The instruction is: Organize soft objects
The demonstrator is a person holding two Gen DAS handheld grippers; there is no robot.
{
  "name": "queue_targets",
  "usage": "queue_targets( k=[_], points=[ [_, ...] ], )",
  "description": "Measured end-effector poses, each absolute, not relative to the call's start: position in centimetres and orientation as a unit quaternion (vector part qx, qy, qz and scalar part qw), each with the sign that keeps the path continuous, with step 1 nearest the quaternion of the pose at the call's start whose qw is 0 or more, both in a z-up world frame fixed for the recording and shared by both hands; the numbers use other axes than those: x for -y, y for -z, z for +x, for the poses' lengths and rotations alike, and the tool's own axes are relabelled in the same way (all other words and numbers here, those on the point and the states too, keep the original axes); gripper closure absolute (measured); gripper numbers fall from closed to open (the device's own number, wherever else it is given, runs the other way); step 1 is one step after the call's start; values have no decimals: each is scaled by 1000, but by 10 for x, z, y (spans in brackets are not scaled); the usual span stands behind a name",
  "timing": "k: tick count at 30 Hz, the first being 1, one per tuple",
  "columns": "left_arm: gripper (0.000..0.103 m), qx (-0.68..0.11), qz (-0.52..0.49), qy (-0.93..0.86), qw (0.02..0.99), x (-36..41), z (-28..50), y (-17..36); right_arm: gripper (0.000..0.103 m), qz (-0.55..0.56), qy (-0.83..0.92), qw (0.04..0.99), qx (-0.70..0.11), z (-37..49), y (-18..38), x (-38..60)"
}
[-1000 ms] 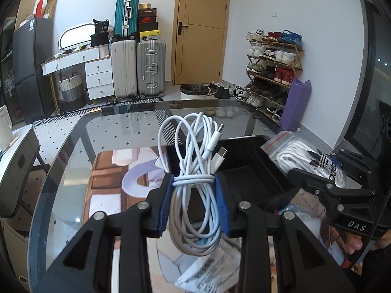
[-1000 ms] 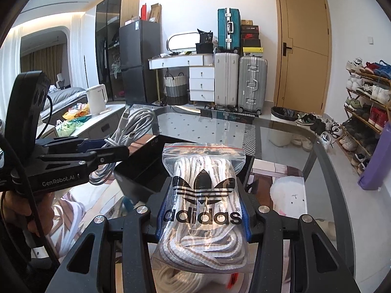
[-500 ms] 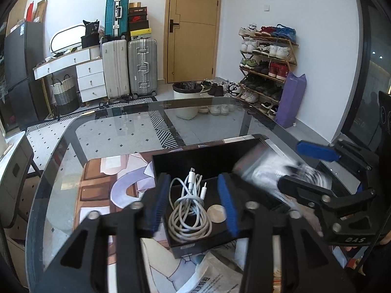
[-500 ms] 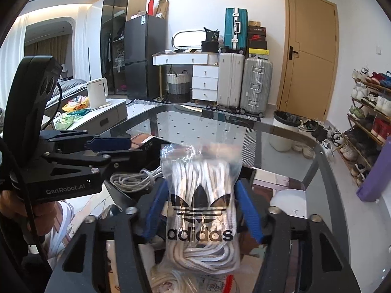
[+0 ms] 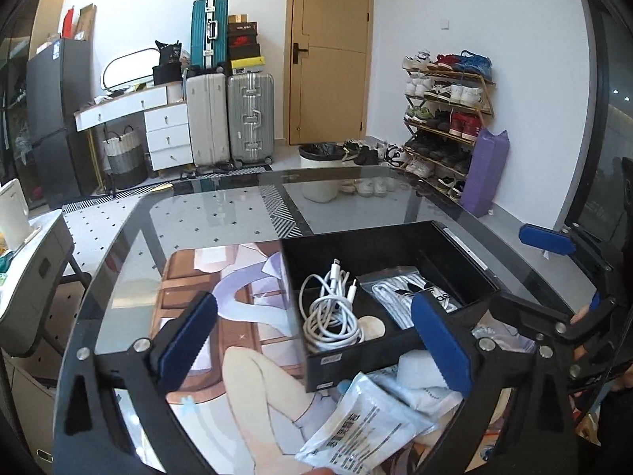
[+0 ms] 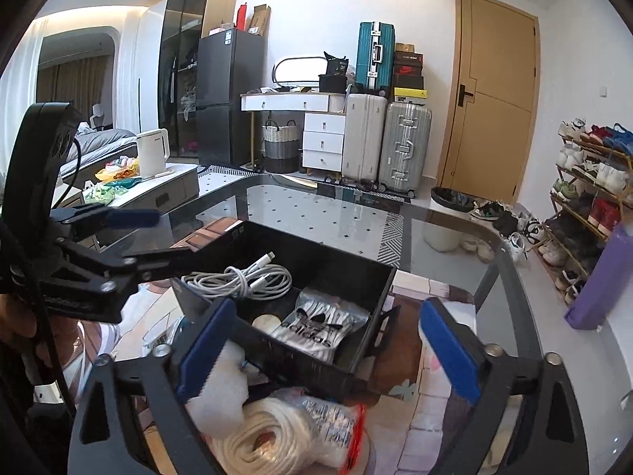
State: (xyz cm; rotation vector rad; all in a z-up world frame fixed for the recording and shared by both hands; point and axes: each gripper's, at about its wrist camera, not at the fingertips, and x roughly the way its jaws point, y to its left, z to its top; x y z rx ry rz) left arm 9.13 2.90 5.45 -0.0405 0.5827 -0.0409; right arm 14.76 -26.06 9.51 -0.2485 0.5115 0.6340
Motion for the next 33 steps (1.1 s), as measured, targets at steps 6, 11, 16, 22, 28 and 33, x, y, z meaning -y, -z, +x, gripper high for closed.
queue_targets(
  k=[6,11,16,22,28,33],
  points=[
    [0,-285,0,4,958,-27,81,-51,1,-101,-309,910,-259,137,-90,271],
    [0,-287,4,2,958,-27,70,-43,1,-97,-304,910,-266,126,-86,277],
    [0,-292,8,5,956,-26,63,-35,1,-105,-299,909,-270,118,-83,281],
    [0,-291,7,9,957,-26,56,-31,1,-99,-300,905,-284,112,-78,286],
    [0,-299,6,10,954,-26,55,-24,1,-98,-299,905,-285,110,-77,290],
    [0,-300,3,15,954,-28,54,-23,1,-87,-303,908,-276,108,-84,294]
  ],
)
